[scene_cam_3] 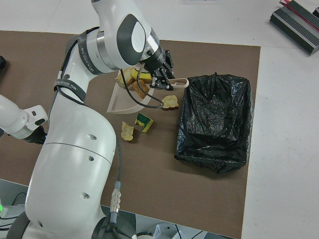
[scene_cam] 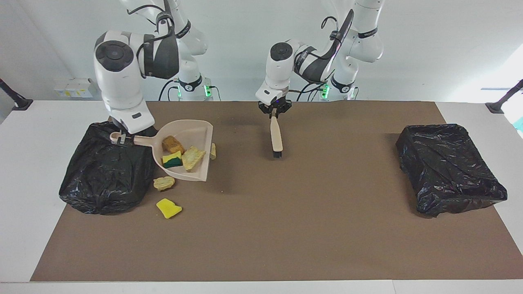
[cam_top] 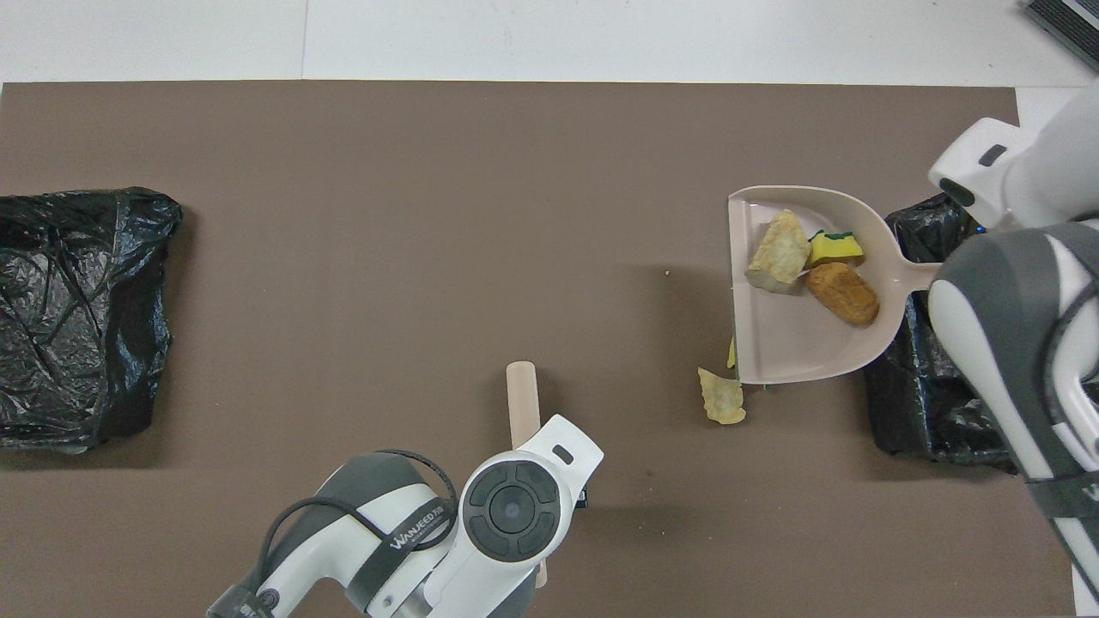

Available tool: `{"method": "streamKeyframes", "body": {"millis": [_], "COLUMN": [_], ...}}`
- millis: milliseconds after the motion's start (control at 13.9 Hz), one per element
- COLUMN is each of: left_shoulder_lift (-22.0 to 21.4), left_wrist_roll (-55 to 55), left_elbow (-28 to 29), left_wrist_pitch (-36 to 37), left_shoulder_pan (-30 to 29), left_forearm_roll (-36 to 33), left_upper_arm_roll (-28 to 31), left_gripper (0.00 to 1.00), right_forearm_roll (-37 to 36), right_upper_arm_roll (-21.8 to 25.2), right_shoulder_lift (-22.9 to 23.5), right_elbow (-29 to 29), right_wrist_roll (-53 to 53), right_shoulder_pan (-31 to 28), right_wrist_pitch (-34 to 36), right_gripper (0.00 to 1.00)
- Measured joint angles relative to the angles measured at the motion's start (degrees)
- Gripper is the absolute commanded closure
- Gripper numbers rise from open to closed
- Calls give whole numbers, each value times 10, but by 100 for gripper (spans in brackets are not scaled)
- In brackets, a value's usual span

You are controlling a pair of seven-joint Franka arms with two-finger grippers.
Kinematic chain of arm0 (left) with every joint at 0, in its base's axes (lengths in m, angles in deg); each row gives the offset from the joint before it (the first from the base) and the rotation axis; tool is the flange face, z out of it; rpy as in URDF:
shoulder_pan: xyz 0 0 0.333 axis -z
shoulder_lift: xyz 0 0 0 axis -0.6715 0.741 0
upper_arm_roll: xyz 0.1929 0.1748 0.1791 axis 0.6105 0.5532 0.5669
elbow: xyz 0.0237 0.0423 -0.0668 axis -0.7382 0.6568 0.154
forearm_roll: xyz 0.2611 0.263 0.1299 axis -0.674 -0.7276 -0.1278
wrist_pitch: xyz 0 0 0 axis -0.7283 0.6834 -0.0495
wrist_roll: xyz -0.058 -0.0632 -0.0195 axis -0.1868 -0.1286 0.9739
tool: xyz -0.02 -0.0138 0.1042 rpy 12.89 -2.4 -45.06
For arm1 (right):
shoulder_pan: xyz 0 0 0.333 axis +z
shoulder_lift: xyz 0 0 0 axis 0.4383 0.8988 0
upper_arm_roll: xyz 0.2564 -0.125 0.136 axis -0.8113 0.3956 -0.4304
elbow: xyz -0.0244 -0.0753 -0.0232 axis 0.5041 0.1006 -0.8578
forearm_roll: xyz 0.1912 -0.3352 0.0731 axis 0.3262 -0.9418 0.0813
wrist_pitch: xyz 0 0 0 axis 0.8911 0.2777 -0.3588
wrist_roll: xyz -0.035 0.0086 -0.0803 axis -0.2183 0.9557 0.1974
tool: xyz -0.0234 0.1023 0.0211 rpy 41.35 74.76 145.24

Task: Sweep and dump trash in bin
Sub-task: 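Carry the dustpan with the right gripper over the nearer black bin, then tip the dustpan into the bin with the right gripper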

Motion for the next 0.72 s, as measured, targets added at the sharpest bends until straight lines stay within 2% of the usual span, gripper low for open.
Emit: {"method": "streamKeyframes", "body": {"millis": [359,574,717], "left_shoulder_lift": [5,6,6], "left_wrist_roll": [-12,-12,-11], "left_elbow": [16,25,31], "left_wrist_pitch": [-25,-34,-36], "left_shoulder_pan": [14,14,14], "left_forearm_roll": [23,23,23], "left_upper_arm_roll": [0,1,1], "left_gripper": [100,86,83], "right_forearm_roll": [-34,-91,-131], "right_upper_arm_roll": [2,3,2], "right_shoulder_lift": [0,-4,-15], "right_elbow": [6,17,37], "right_wrist_roll": [-46,-53,-53], "right_shoulder_pan": [-122,-166,-178], "right_wrist_pitch": [-39,-60,-74], "right_gripper": [100,100,100]}}
